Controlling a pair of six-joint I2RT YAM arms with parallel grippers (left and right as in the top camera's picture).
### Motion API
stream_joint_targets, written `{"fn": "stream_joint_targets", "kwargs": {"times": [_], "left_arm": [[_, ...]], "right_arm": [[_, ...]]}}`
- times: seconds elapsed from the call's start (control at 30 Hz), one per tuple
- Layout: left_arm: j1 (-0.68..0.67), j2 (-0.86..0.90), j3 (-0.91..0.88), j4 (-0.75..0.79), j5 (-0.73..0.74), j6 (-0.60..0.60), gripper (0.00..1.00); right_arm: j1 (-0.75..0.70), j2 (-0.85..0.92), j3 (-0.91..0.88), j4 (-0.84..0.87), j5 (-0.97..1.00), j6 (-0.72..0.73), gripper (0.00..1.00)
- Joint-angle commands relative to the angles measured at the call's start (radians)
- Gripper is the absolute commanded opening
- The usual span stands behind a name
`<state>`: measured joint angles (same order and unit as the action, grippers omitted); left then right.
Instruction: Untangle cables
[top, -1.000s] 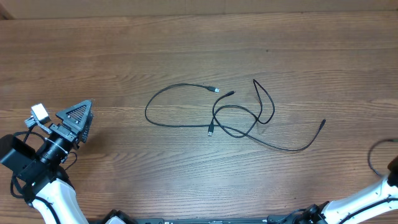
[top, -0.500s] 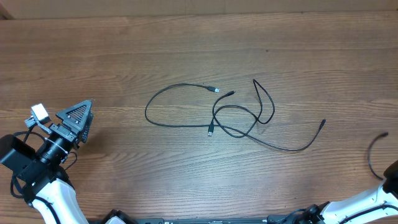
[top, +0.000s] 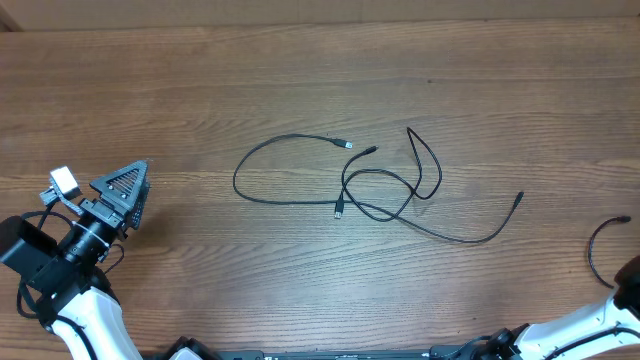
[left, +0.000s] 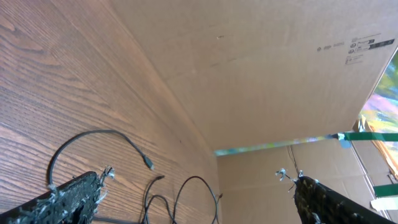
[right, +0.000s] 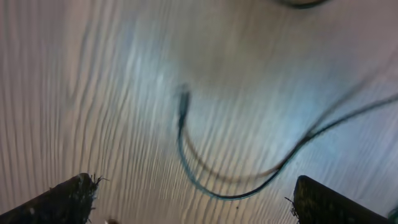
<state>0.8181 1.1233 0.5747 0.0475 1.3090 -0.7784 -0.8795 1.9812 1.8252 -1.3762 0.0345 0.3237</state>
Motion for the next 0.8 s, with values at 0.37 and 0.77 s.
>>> {"fn": "stream_joint_targets", "kwargs": {"times": [0.37, 0.77], "left_arm": [[0.003, -0.005, 0.017, 0.002, 0.015, 0.023, 1.00], [0.003, -0.005, 0.017, 0.002, 0.015, 0.023, 0.99]], "right_arm": [[0.117, -0.019, -0.363, 0.254, -0.070, -0.115, 0.92], [0.121, -0.019, -0.538, 0.446, -0.036, -0.114, 0.49]]}}
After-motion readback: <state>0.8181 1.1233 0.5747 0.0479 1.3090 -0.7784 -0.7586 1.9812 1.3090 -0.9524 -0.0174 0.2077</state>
